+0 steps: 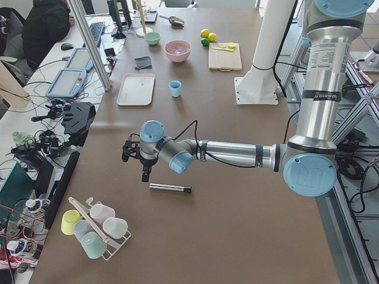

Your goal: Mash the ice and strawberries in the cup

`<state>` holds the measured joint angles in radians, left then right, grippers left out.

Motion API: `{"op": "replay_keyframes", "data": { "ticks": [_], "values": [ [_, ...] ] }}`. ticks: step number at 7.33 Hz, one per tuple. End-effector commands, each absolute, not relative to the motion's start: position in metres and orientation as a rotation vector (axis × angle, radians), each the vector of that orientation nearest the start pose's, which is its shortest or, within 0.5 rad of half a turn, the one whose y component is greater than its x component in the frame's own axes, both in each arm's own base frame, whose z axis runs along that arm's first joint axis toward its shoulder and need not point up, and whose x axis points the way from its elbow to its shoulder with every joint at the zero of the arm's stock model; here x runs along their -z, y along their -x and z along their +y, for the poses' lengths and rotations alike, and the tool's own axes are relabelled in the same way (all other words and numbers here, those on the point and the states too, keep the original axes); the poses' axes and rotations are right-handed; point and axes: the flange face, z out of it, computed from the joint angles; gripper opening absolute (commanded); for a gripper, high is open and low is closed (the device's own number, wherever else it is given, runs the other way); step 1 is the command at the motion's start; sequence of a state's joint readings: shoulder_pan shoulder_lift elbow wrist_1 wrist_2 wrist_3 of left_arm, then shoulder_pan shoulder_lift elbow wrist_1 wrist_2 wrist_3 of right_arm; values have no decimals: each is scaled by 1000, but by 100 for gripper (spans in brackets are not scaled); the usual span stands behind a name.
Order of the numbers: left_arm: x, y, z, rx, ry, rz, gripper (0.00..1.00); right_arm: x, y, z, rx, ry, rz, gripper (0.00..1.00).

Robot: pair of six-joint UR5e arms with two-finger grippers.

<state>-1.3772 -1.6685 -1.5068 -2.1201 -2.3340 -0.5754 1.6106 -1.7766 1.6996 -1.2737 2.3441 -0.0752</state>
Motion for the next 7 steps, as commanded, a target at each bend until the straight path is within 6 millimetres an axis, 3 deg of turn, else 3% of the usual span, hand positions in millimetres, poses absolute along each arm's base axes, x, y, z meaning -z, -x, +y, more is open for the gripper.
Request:
{"op": "replay_keyframes", "data": {
  "ticks": [1,2,4,5,6,7],
  "values": [
    [-568,29,-551,158,-232,998,98,-655,-80,-418,120,-253,-754,99],
    [-587,49,-530,153,-231,998,98,-654,-80,-419,120,-253,-754,99],
    [-616,55,-495,110,-222,969,98,-656,-80,-420,117,-248,-753,99],
    [-619,65,-497,95,-268,832,98,-656,-80,-419,118,-249,-753,99],
    [-617,68,-502,4,-224,733,98,-656,-80,-418,117,-248,-753,99],
    [-581,84,-505,-54,-190,711,98,-656,-80,-416,116,-247,-755,99]
  ]
}}
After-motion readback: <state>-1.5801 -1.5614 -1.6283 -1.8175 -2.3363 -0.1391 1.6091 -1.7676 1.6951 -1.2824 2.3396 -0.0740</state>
